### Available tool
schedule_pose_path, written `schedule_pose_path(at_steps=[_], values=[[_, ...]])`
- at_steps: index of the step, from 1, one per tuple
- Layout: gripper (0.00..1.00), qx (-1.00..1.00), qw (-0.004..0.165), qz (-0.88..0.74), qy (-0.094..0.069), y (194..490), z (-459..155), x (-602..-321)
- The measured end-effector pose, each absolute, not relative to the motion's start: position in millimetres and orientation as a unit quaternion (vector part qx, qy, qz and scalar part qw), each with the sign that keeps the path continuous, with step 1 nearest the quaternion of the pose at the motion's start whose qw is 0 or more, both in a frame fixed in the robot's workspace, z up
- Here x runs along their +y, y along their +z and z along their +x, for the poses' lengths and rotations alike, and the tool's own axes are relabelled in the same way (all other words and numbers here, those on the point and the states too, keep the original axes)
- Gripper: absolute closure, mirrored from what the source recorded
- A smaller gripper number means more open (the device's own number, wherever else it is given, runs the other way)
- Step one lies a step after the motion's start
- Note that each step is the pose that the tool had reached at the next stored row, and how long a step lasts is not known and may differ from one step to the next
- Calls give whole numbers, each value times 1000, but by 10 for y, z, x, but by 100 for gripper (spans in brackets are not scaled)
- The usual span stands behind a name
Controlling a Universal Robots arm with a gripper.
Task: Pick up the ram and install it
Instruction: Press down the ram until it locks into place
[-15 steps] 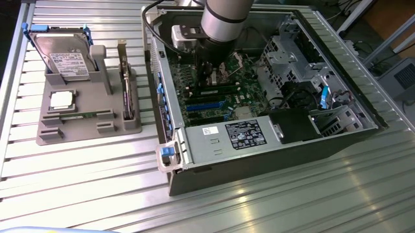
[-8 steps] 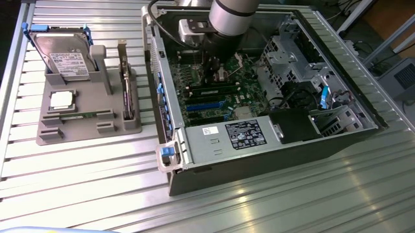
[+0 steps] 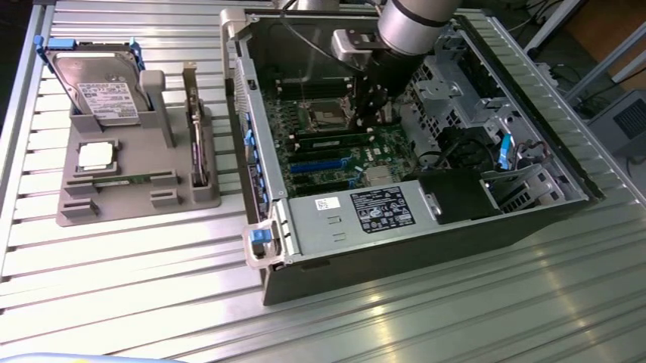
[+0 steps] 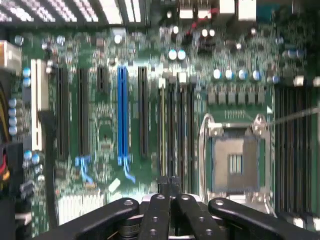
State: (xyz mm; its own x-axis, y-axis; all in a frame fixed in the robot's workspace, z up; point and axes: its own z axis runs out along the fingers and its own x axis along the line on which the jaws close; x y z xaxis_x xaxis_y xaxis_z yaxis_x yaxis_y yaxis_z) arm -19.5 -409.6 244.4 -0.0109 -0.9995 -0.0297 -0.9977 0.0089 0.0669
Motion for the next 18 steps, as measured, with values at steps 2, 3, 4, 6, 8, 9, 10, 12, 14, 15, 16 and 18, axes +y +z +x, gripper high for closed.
schedule_pose_path(at_steps=[2, 3, 4, 6, 8, 9, 10, 12, 14, 15, 16, 18], values=[[90, -710, 13, 703, -35, 2444, -65, -4095], [90, -710, 13, 703, -35, 2444, 2, -4095], [90, -710, 13, 703, -35, 2446, 44, -4095], [90, -710, 13, 703, -35, 2455, 100, -4095], [90, -710, 12, 703, -35, 2464, 174, -4095], [90, -710, 12, 703, -36, 2471, 219, -4095], [90, -710, 12, 703, -36, 2492, 279, -4095], [90, -710, 12, 703, -36, 2543, 317, -4095], [90, -710, 12, 703, -36, 2601, 340, -4097], [90, -710, 12, 703, -36, 2635, 356, -4098], [90, -710, 12, 703, -36, 2660, 372, -4098], [90, -710, 12, 703, -36, 2697, 420, -4099]])
